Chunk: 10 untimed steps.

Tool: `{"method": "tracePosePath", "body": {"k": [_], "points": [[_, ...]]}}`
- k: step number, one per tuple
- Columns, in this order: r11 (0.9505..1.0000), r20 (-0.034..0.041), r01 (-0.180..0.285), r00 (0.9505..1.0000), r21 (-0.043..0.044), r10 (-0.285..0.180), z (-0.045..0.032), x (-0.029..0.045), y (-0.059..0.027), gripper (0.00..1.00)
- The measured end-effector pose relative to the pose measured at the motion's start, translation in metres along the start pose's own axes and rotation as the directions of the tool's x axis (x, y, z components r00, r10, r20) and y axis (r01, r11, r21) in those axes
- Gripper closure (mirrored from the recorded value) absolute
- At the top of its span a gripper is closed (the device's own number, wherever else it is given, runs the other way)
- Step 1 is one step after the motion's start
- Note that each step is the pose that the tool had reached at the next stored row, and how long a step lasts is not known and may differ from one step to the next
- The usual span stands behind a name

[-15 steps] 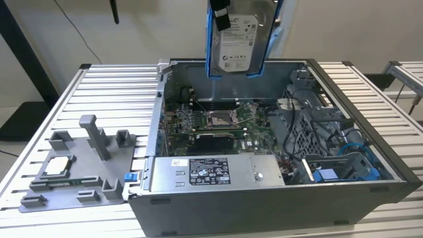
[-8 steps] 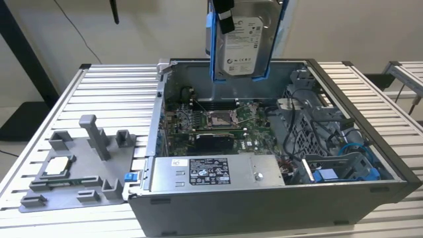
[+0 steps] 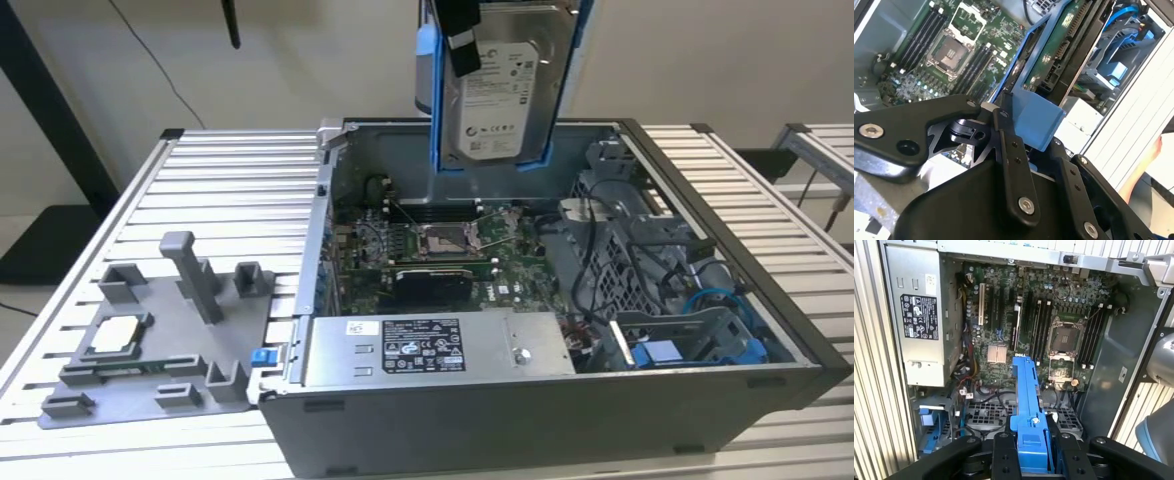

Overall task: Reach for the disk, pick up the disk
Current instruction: 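Pick up the disk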

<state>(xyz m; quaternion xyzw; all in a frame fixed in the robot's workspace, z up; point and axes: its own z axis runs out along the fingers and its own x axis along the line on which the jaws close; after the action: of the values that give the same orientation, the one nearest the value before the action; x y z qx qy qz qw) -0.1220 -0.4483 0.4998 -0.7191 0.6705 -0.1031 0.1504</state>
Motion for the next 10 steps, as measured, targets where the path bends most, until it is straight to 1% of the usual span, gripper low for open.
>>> {"method": "tracePosePath", "body": {"k": [6,10], "points": [[1.0000,0.0000,0.000,1.0000,0.0001,0.000,0.0010,0.0142,-0.0004,1.00],[1.0000,-0.0007,0.000,1.0000,0.0000,0.000,0.0021,0.0202,-0.0006,1.00]]}}
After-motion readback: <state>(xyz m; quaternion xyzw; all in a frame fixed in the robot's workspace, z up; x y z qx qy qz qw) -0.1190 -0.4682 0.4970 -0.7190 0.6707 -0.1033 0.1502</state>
